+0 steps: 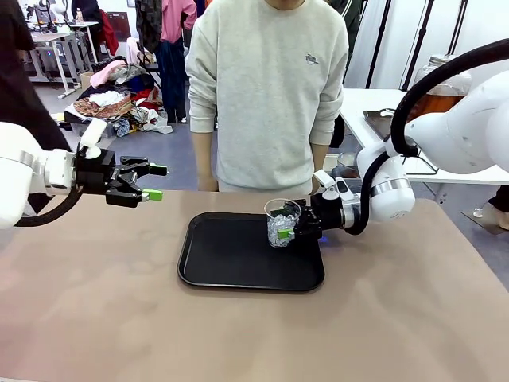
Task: Pour the drink into the iced cup.
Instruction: Pick up the iced cup indicated by the human and present it to them.
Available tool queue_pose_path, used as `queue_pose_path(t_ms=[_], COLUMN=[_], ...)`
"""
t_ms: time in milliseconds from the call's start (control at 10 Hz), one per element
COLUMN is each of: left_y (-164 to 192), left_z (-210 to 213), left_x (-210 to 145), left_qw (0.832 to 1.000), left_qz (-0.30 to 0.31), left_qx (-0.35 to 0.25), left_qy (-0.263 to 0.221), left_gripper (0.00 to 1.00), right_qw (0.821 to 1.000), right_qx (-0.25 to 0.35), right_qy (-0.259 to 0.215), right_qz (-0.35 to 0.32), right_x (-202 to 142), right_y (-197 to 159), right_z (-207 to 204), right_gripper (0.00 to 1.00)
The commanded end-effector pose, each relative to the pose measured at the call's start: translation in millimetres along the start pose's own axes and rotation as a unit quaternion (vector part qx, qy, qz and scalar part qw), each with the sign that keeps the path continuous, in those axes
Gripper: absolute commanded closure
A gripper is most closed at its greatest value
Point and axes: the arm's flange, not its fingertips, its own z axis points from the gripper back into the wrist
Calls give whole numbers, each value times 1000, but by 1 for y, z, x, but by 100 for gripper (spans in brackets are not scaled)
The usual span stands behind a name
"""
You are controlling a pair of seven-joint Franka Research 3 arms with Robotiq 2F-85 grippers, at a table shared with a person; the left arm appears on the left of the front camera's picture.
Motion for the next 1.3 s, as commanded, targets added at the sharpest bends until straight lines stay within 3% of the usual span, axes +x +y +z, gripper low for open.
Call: queue_pose_path(t_ms=[0, 100, 800, 1200], left_y=[0, 0, 0, 0], left_z=[1, 1, 1, 1], left_x=[1, 1, 1, 1], left_qw=[1000, 1000, 1000, 1000], left_qz=[-2, -2, -2, -2], left_qx=[1, 1, 1, 1], left_qy=[0, 0, 0, 0], left_gripper=[0, 0, 0, 0], right_qw=[1000, 1000, 1000, 1000], right_qx=[-13, -12, 0, 2], right_qy=[0, 0, 1, 13], right_qz=[-13, -9, -1, 7], right_x=[3, 3, 7, 51], right_y=[-9, -10, -5, 15], right_z=[-7, -6, -3, 8], right_gripper=[4, 13, 13, 13])
